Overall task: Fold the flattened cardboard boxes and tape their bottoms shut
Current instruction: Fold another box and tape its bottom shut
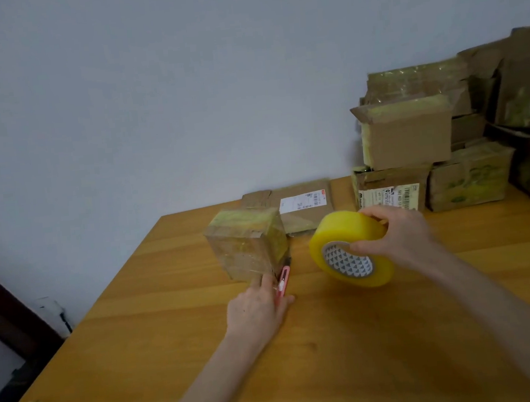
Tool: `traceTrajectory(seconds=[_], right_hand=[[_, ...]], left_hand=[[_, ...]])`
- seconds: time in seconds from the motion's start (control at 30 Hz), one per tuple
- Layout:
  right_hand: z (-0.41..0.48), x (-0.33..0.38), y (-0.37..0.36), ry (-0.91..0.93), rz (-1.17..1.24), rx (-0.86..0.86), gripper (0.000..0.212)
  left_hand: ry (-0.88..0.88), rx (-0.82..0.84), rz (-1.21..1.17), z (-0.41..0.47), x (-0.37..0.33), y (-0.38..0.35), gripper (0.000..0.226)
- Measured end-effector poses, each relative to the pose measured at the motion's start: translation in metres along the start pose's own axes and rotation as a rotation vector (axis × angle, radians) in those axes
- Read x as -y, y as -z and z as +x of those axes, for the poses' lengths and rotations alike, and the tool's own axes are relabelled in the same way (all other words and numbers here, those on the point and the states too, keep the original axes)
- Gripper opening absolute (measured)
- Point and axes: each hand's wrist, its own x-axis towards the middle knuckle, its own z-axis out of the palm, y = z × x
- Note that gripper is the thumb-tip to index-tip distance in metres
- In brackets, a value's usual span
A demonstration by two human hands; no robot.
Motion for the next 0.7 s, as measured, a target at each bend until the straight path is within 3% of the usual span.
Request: traceTrajectory(seconds=[0.23,0.37,0.53,0.7], right_hand=[[0.001,-0.003,0.001,-0.012,0.024,0.005,0.065],[0.001,-0.004,0.001,-0.022,0.042,0.008,0.065],[0.001,-0.005,0.002,-0.044,0.065,0.024,0.066],[-0.001,-0.006,0.002,-0.039,0.088,0.02,0.065]], left_hand=[[0.147,0.093,-0.157,0.005,-0.004,0.0,0.029],[0.08,0.037,-0.237,-0.016,0.007,0.021,0.017],[0.001,-0.062,-0.134,-0.033,0.019,0.071,0.009],[-0.09,0.141,-0.058,-0.035,0.026,0.096,0.014]])
